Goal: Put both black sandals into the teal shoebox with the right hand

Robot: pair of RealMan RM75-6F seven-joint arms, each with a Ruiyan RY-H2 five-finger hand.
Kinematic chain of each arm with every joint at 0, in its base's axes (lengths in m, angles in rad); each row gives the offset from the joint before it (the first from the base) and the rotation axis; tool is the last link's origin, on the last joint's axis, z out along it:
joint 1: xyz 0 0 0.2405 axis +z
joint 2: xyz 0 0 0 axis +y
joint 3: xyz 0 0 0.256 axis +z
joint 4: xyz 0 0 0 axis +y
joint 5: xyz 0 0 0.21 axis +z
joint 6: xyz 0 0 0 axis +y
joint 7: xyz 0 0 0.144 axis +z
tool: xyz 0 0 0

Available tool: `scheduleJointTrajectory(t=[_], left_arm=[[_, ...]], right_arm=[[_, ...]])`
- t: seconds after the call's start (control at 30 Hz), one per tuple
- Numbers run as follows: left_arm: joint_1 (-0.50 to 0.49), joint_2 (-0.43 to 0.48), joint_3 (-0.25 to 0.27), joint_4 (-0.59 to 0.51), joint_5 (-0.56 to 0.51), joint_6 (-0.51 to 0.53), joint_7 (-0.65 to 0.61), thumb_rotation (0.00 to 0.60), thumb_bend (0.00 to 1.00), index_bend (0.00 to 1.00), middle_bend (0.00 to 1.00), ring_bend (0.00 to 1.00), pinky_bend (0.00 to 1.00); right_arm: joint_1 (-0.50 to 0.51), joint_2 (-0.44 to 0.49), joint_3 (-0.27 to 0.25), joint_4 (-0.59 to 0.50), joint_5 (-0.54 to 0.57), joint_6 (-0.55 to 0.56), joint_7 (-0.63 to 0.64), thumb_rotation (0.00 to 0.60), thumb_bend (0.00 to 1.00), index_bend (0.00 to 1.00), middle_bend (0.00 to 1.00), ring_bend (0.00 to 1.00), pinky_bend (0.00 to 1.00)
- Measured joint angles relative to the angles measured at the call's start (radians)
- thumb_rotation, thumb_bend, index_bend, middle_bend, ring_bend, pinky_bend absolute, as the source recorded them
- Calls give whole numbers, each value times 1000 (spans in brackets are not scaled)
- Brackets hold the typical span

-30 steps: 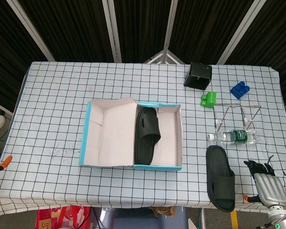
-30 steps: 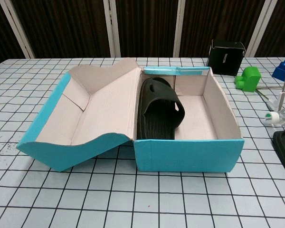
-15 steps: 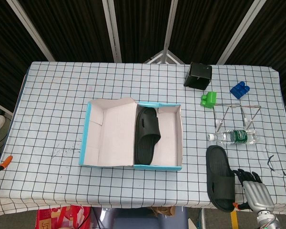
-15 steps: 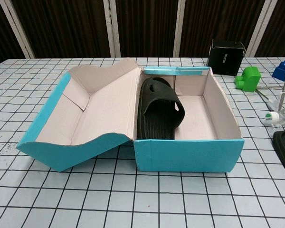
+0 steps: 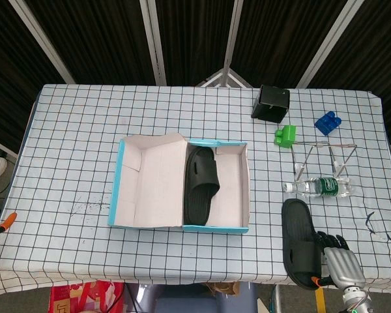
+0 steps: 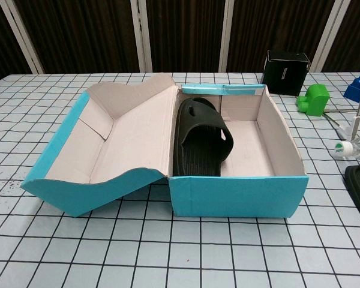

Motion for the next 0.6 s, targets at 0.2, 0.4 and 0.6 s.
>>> scheduleJointTrajectory(t=[0.2,0.4,0.6], left_arm=[[1,1,-1,-1,-3,0,-1,600,201,141,0,0,77],[1,1,-1,-6,-7,-4,3,600,201,141,0,0,77],[1,0,0,-9,-6,-7,9,600,201,141,0,0,77]], right_arm=[[-4,-7,1,5,-5,4,-14,600,105,119,98,97,0],[-12,1,-2,-8,-19,21,-33,600,106,158,97,97,0],[-23,11,-10,-26,-32,28,-39,600,105,191,107,105,0]])
